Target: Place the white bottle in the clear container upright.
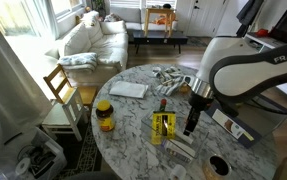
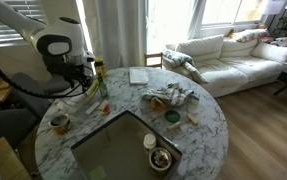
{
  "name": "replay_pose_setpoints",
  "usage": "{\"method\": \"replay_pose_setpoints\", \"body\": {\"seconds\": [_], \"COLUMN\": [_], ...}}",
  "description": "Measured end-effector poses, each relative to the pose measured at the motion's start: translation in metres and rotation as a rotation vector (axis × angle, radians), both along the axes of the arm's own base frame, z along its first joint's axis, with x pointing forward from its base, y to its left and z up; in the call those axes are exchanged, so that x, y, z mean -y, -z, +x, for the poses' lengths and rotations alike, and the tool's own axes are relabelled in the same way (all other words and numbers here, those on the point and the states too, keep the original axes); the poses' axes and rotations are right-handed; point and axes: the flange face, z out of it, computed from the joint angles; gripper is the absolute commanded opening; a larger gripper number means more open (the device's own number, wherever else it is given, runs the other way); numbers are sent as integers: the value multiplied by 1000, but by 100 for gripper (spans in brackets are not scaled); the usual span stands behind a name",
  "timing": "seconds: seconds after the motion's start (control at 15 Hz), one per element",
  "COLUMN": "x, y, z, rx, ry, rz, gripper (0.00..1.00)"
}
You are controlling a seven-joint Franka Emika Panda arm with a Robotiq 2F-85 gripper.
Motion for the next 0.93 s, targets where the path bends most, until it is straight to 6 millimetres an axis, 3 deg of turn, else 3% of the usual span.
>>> {"method": "replay_pose_setpoints", "body": {"seconds": [0.13,0.27,0.93], "x": [-3,-7,-20], "y": [0,0,37], "z": [1,2,8], "rx": [14,22,42], "ry": [9,8,8], "rz": [13,17,56], "gripper": [20,18,33]}}
